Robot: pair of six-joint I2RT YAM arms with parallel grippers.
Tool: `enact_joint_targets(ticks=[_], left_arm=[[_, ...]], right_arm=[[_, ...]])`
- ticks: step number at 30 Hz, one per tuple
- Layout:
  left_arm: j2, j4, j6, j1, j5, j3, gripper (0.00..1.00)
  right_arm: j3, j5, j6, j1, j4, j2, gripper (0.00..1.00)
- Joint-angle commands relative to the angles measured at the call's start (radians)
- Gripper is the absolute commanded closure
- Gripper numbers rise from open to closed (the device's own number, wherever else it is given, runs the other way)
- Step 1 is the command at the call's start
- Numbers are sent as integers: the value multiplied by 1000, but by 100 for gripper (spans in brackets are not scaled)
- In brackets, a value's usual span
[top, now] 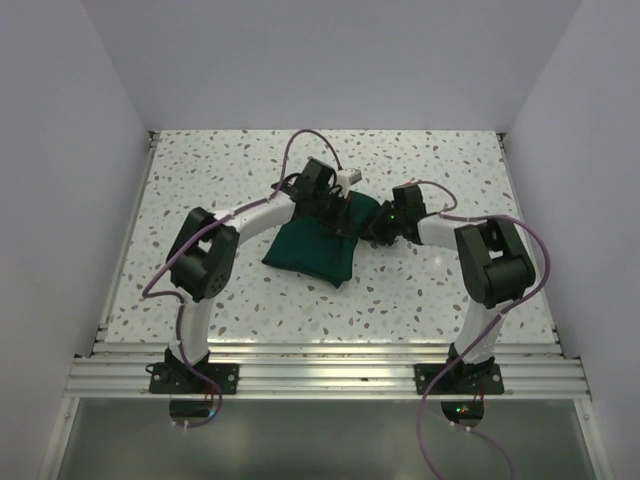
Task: Prepare the surgical pack
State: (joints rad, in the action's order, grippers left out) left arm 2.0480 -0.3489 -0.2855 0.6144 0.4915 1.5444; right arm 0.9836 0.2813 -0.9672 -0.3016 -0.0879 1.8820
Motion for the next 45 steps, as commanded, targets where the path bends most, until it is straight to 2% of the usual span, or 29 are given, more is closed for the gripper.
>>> enact_joint_targets(ticks=[1, 5, 11, 12, 13, 14, 15, 18, 19, 21, 25, 29, 32, 36, 38, 39, 42, 45], left_arm=[[-49, 44, 5, 25, 64, 16, 100], [-31, 30, 22, 31, 53, 31, 100], [-6, -42, 54, 85, -45, 74, 100], [-8, -47, 51, 100, -89, 72, 97], [-9, -50, 49, 108, -112, 68, 87], [-8, -59, 49, 114, -161, 71, 83], [-6, -67, 51, 126, -180, 71, 80], [-8, -85, 62, 148, -246, 69, 63], [-15, -85, 63, 153, -257, 71, 54], [-26, -88, 62, 163, -287, 77, 46], [-45, -122, 55, 165, -333, 118, 39], [-83, -179, 62, 171, -404, 154, 31], [-127, -191, 62, 177, -444, 151, 22], [-233, -161, 37, 185, -459, 68, 22], [-273, -103, 20, 188, -408, 7, 33], [-302, -84, 14, 189, -384, -53, 45], [-339, -16, -12, 200, -326, -169, 59], [-365, 79, -37, 206, -281, -271, 62]], right_arm=[[17, -74, 64, 9, 152, -109, 76], [3, -129, 108, 41, 293, -196, 75], [20, -168, 200, 124, 419, -282, 64], [23, -168, 215, 142, 424, -290, 64], [27, -162, 217, 150, 427, -299, 63], [30, -160, 220, 157, 430, -303, 63], [32, -154, 225, 168, 430, -305, 63], [50, -140, 231, 171, 428, -308, 62], [64, -128, 232, 173, 428, -302, 62], [73, -111, 232, 173, 415, -290, 61], [102, -56, 223, 176, 369, -265, 60], [153, -10, 228, 176, 349, -221, 54], [197, 36, 232, 176, 326, -189, 56], [242, 117, 217, 174, 260, -136, 62], [250, 153, 200, 176, 223, -109, 70], [256, 168, 196, 174, 218, -103, 73], [253, 203, 168, 174, 169, -78, 82], [245, 248, 150, 173, 139, -50, 87]])
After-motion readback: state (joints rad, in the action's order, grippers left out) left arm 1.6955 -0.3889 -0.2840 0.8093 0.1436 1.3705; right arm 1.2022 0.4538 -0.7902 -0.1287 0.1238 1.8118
